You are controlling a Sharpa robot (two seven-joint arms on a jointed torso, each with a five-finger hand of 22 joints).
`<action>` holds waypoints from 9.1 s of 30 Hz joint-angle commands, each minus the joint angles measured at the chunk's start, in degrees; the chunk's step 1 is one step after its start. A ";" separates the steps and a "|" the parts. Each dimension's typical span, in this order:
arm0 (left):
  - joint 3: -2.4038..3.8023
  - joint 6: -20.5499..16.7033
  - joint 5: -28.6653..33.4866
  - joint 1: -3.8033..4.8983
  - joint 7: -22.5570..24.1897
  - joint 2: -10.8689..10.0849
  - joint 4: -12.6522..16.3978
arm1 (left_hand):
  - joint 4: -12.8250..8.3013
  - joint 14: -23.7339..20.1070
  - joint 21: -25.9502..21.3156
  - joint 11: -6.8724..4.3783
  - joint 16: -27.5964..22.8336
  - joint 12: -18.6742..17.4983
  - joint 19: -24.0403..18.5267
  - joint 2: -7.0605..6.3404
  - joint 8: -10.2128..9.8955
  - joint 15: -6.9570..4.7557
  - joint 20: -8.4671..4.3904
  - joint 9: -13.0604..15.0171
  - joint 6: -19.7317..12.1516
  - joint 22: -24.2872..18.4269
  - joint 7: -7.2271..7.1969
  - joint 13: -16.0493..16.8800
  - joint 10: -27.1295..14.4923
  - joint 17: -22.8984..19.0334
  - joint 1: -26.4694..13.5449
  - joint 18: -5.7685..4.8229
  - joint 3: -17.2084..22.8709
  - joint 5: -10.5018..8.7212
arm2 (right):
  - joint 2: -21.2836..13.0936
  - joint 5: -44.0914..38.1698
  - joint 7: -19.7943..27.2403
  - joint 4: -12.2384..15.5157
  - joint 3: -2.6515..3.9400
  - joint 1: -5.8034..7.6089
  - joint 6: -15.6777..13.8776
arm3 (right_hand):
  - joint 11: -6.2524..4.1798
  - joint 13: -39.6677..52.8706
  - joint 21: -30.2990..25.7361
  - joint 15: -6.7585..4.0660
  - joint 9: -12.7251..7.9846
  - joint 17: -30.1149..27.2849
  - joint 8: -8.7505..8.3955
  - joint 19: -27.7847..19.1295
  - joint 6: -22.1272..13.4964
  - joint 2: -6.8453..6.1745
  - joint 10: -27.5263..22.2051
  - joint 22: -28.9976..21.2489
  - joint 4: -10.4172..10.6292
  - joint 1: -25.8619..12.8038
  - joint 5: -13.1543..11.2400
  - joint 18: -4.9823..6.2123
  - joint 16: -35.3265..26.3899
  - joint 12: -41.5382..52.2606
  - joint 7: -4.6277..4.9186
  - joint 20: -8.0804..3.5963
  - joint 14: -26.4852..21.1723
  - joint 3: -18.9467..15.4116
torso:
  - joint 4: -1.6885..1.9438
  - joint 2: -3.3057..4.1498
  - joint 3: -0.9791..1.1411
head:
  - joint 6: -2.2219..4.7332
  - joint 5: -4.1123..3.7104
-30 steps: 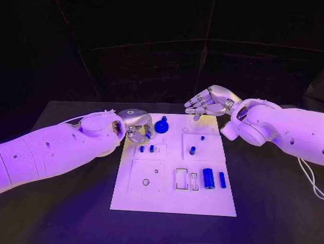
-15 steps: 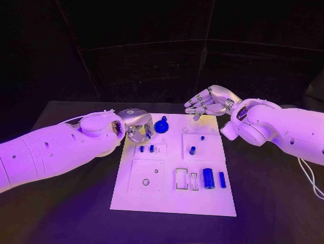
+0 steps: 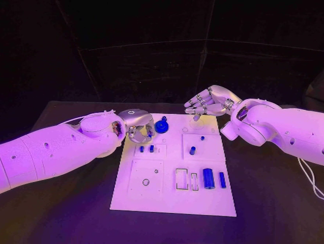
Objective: Assemble the parts on the task board
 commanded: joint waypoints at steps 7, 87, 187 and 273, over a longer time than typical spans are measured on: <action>0.03 1.91 0.45 0.05 0.54 0.02 0.00 | -0.01 0.88 0.28 0.05 -0.12 -0.07 0.27 -0.09 -0.25 -0.45 -0.06 0.01 0.29 0.05 0.19 0.07 0.19 -0.14 0.32 -0.66 0.27 0.09 | -0.01 -0.04 0.45 0.16 0.03 0.10 0.00 | 0.03 -0.08 -0.34 -0.06 0.00 -0.10 0.16 0.10 -0.18 0.59 -0.25 -0.07 -0.35 -0.15 0.16 0.23 -0.15 -0.11 -0.02 0.10 0.12 -0.12 | 0.00 -0.01 0.00 | -0.04 -0.02; 0.60 0.54 88.24 0.51 23.89 -13.11 8.06 | 3.40 -9.31 -28.99 1.77 -14.09 4.80 -10.45 1.02 0.95 1.21 1.61 -0.07 -5.29 -19.09 1.98 0.08 -5.85 -23.14 -1.81 3.82 -4.19 -0.02 | -7.31 -54.06 -15.46 6.95 -0.05 -3.13 2.04 | -1.40 -2.92 23.53 -3.09 -0.13 17.91 -0.31 9.21 1.79 -0.09 -4.69 18.80 -4.56 5.08 -2.99 -0.90 30.95 0.46 -1.87 -3.45 7.67 0.31 | -0.22 -0.10 -0.17 | 1.89 -3.22; -0.47 0.77 89.45 0.44 23.05 -11.78 9.10 | 3.00 -11.28 -30.33 2.21 -15.96 5.69 -10.93 1.43 0.97 1.49 1.70 -0.29 -6.75 -20.06 2.48 -0.19 -7.68 -26.46 -1.07 3.71 -5.10 0.05 | 4.24 -51.30 -13.11 17.60 0.12 -10.14 -4.52 | -1.36 -2.78 48.86 -2.77 0.08 34.49 -0.23 12.17 5.37 -7.80 -1.59 49.29 -12.39 -3.18 -10.79 -4.55 59.03 0.11 -1.44 -2.67 6.48 44.01 | -0.27 -0.15 -0.37 | -0.62 0.85; -1.10 2.13 89.45 0.47 21.93 -10.78 7.86 | 3.20 -11.55 -30.63 2.39 -16.08 6.02 -10.94 1.42 1.02 1.66 1.85 -0.29 -7.27 -20.30 2.66 -0.22 -8.29 -26.87 -1.34 3.69 -5.68 0.02 | 8.89 -67.84 -18.33 15.81 0.09 -13.77 2.17 | -1.44 -2.67 48.91 -2.75 0.19 34.19 -0.03 12.08 5.59 -8.67 -1.37 49.32 -12.88 -5.06 -10.88 -4.54 59.22 0.36 -1.55 -2.56 6.37 44.23 | -0.22 -0.09 -0.37 | -1.81 2.27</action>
